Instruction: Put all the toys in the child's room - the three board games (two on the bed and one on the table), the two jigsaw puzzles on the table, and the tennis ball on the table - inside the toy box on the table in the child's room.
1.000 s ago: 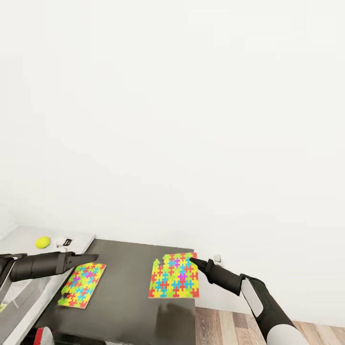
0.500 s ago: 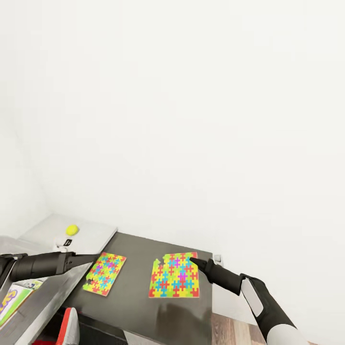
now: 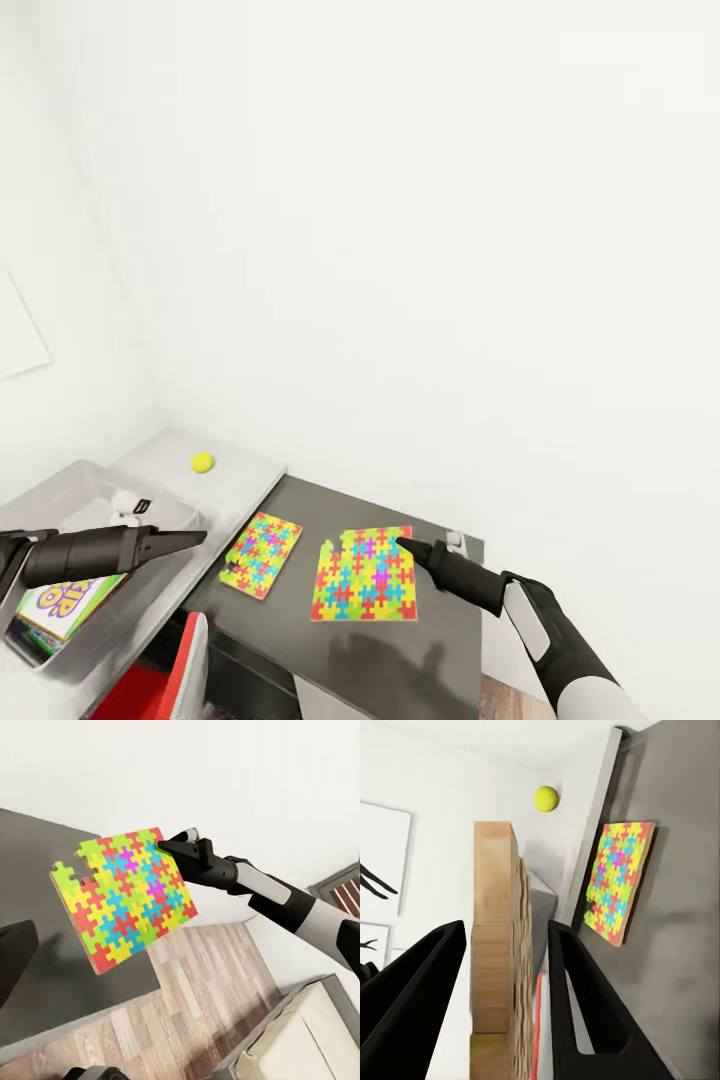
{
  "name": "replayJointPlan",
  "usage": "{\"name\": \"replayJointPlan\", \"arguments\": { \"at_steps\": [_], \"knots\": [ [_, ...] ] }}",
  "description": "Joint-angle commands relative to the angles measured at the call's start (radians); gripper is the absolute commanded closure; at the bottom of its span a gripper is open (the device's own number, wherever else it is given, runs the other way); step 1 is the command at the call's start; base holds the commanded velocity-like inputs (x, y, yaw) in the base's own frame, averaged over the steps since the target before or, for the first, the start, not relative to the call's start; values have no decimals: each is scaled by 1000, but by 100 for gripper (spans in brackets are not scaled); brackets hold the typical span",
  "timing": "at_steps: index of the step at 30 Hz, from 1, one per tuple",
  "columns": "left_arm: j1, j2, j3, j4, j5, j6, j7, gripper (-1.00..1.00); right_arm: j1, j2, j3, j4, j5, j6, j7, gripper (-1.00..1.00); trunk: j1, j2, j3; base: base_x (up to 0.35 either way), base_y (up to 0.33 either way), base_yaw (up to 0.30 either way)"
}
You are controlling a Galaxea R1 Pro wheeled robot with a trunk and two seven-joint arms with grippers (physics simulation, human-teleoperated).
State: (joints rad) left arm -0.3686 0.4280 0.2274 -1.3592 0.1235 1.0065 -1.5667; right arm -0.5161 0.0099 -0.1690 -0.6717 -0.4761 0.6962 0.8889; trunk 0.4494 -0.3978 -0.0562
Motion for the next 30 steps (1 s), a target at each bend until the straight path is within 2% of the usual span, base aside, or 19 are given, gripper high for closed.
{"name": "replayJointPlan", "arguments": {
  "at_steps": [1,23,30],
  "knots": [
    [-1,0,0,0,-1,11,-4,-100,-1,1,-4,0,-1,6,2,100,1,-2,-2,0,0,289],
    [-1,0,0,0,-1,11,-4,-100,-1,1,-4,0,-1,6,6,100,1,-2,-2,0,0,287],
    [-1,0,0,4,-2,9,-4,-100,-1,1,-4,0,-1,5,7,100,1,-2,-2,0,0,132]
  ]
}}
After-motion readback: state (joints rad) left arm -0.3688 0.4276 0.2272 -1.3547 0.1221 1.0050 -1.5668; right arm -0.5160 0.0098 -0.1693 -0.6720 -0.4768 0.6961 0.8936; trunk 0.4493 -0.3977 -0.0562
